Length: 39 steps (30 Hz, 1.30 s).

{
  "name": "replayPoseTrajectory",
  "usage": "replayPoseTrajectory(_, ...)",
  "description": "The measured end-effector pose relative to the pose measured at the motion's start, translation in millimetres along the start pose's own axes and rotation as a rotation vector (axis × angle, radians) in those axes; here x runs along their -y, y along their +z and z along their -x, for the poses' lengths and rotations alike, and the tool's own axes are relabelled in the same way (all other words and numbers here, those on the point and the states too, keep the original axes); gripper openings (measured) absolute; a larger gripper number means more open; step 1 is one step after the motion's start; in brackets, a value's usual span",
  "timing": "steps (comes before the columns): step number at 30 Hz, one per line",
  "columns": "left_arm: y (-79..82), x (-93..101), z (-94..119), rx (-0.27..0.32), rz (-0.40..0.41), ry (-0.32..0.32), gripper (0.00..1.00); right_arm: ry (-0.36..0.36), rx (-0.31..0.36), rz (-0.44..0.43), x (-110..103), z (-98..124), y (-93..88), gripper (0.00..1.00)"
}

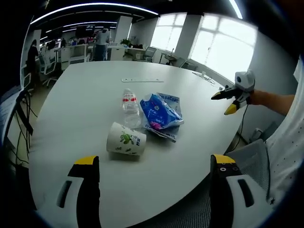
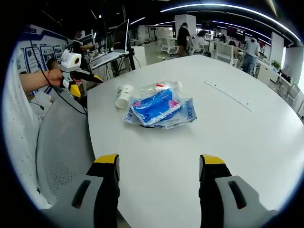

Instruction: Arrange the tabletop items into an orderly group along one side of the table until the central work area is clear of visible clutter.

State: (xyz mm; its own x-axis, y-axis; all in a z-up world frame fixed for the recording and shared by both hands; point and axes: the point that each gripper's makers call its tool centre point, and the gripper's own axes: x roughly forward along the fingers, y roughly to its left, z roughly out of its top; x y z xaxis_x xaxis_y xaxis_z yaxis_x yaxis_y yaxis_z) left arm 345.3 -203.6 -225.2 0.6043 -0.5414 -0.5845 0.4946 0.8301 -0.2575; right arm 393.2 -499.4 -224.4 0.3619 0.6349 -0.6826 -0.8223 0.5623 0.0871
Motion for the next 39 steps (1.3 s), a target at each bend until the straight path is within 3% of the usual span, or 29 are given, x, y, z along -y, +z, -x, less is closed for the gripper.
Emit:
replayPoseTrajectory(15, 2.4, -4.7, 3, 0.011, 0.006, 0.013, 1.00, 0.017, -0.014, 0.033, 4, -4, 9.6, 0.67)
replayPoseTrajectory(39, 15.7, -10.3, 10, 0.036, 0.007, 0.036, 1.00, 0.059, -0.008, 0.103, 11, -19, 41.0, 0.67)
